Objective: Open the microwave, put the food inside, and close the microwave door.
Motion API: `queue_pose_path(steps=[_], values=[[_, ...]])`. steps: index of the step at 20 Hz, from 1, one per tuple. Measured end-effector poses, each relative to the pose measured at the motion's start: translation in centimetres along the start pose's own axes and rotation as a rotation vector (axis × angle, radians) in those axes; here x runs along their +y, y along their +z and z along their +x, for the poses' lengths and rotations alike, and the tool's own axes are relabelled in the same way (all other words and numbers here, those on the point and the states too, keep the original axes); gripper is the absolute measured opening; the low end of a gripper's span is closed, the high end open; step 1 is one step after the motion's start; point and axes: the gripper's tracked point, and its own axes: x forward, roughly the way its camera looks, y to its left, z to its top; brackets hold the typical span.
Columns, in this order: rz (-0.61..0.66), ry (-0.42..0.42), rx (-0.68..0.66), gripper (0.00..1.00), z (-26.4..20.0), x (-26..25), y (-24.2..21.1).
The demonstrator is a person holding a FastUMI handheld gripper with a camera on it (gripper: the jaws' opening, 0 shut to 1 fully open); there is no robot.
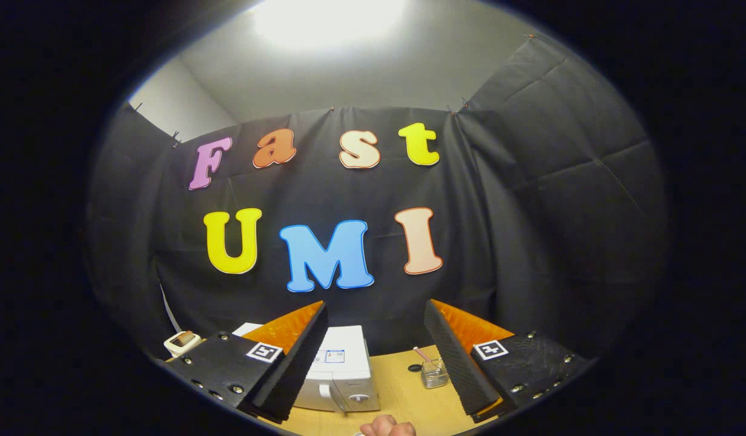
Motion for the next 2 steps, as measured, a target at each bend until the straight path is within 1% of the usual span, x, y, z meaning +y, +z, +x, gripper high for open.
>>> queue_pose_path(steps=[2], values=[[-0.018,-0.018,0.001,0.99,-0.43,-0.62,-0.25]])
